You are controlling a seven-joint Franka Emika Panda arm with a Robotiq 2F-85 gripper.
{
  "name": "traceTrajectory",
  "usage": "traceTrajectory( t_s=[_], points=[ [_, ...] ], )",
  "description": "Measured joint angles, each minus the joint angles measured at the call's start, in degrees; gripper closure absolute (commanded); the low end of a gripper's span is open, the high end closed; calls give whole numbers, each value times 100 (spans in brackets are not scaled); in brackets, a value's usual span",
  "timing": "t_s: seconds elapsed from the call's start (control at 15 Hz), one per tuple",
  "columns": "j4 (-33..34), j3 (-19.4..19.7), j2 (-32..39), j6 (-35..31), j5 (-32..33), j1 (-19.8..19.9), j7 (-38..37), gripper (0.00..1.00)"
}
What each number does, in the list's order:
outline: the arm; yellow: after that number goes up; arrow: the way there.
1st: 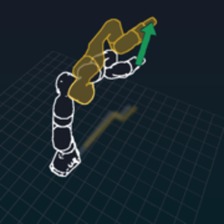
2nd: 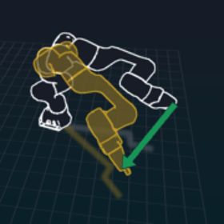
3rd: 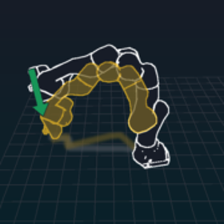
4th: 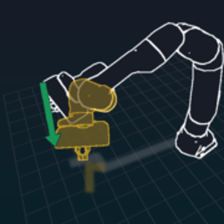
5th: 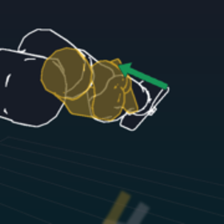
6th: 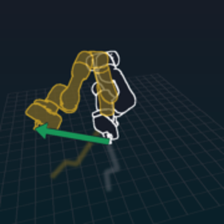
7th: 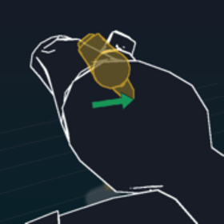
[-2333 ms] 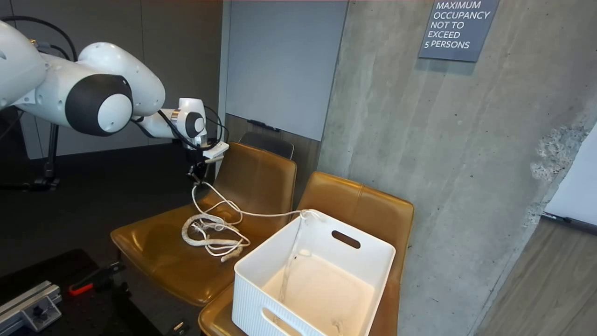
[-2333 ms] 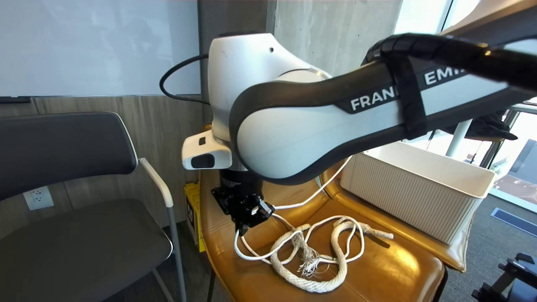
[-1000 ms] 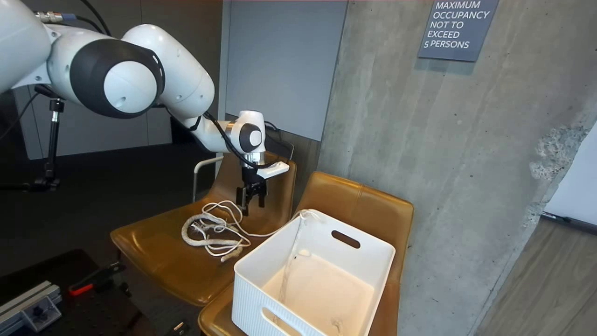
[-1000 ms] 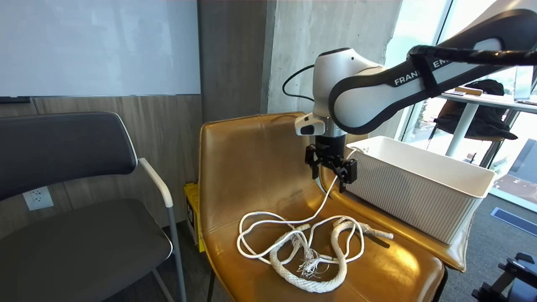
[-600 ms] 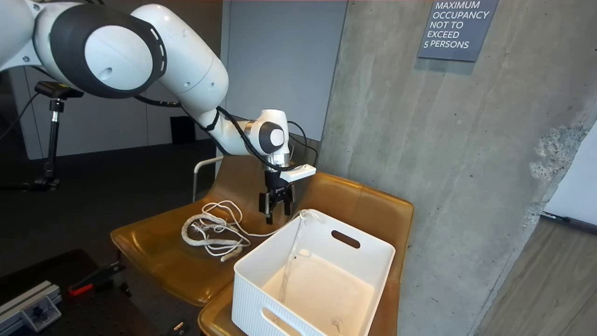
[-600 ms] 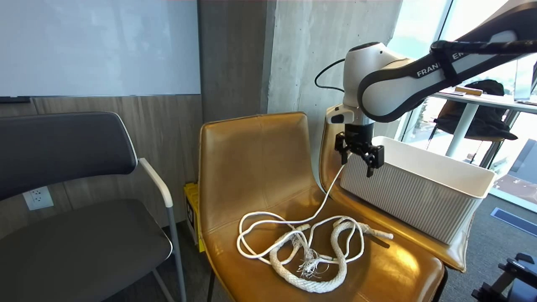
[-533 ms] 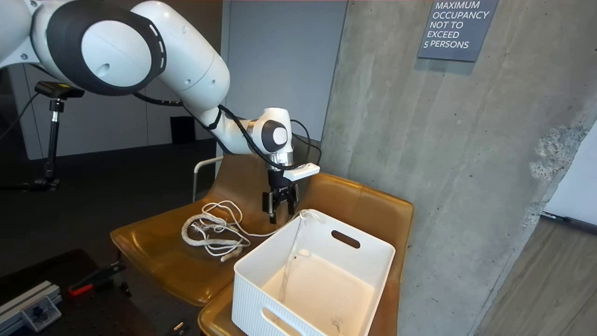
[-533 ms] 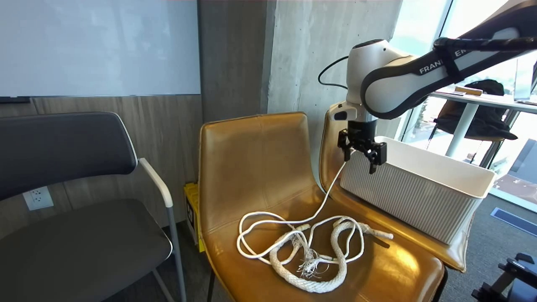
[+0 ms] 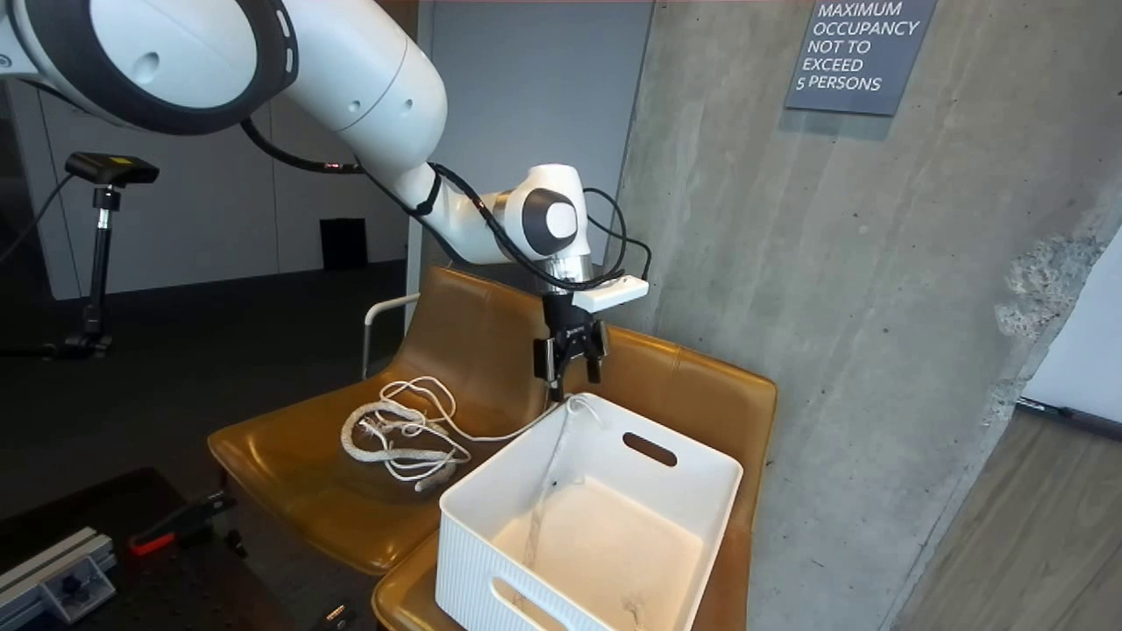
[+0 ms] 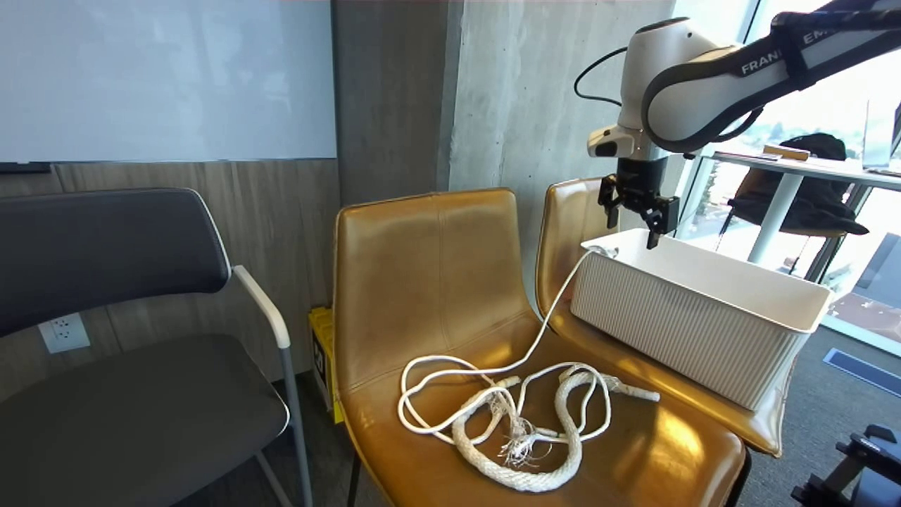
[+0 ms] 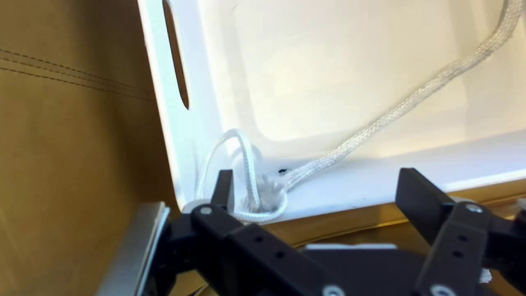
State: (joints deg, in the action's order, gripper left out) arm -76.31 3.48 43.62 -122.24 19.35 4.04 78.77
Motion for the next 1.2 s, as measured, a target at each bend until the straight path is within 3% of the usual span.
traceTrajectory(
  t_s=[0.27,0.6,1.2],
  points=[
    [-149,0,23,-115,0,51,0,0],
    [-372,5,69,-776,52,84,1,0],
    [-153,10,435,-1065,296,92,152,0]
  ],
)
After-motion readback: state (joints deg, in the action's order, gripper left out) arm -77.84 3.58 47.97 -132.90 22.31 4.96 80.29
